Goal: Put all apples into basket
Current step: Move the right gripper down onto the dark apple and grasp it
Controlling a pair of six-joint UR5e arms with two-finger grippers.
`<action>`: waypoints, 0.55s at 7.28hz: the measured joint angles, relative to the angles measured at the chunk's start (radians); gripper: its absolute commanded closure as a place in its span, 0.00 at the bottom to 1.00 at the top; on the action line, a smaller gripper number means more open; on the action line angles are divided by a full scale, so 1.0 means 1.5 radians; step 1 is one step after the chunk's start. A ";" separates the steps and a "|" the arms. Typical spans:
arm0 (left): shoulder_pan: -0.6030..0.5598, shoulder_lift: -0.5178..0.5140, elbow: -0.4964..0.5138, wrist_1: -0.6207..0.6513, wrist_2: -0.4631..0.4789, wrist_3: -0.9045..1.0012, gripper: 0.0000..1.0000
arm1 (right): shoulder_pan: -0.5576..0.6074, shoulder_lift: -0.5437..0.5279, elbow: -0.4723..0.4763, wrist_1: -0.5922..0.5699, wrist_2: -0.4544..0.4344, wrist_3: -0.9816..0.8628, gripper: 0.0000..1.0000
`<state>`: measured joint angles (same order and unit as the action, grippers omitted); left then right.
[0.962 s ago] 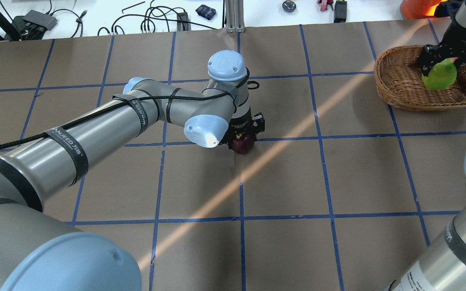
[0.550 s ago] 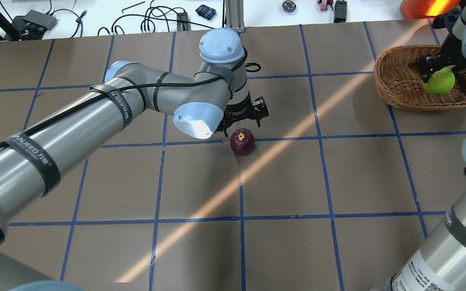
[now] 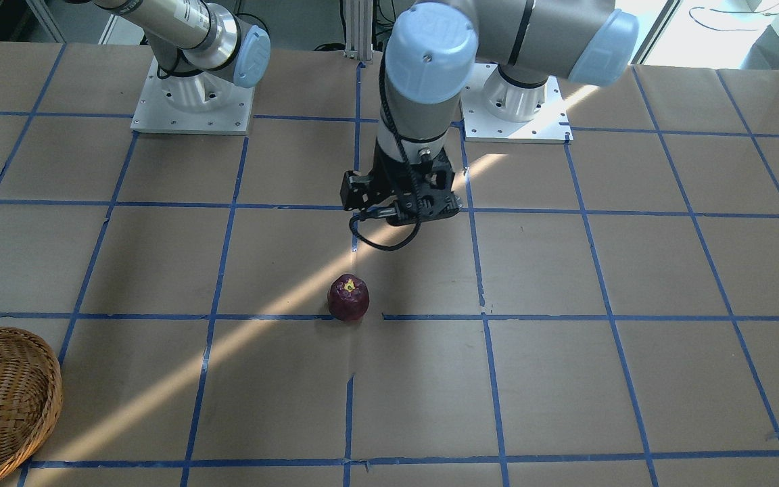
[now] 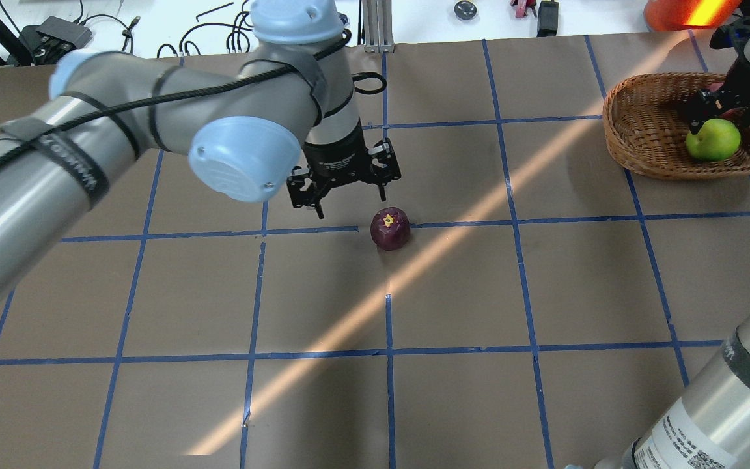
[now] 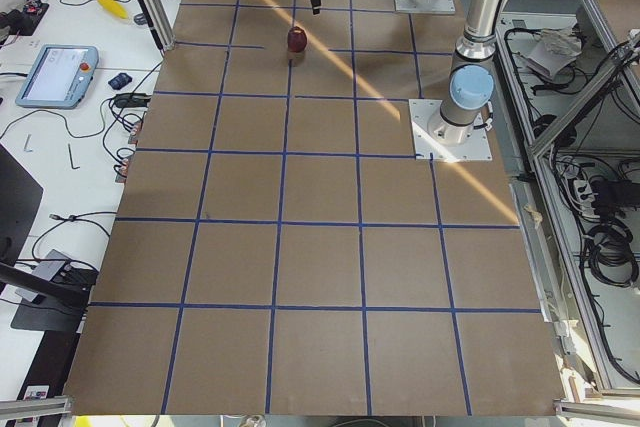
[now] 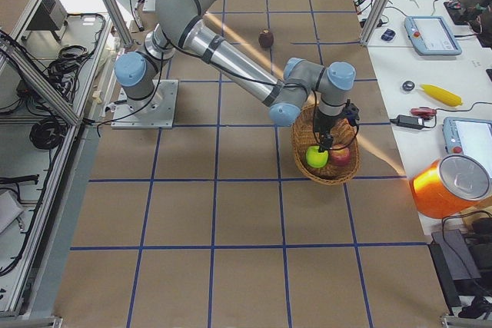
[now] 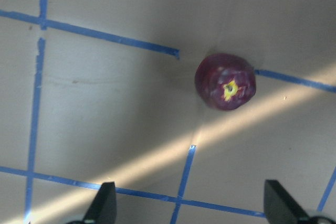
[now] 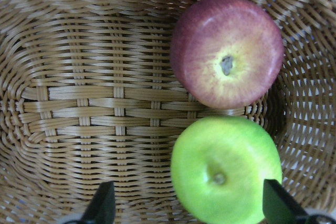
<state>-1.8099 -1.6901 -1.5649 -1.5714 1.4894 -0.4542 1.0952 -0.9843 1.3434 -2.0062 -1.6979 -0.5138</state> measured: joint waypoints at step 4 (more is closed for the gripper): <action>0.086 0.102 -0.034 -0.059 0.033 0.216 0.00 | 0.151 -0.146 0.006 0.227 0.068 0.141 0.00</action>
<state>-1.6804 -1.5372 -1.6155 -1.6596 1.5389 -0.1299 1.3220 -1.2032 1.3517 -1.6651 -1.5960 -0.3018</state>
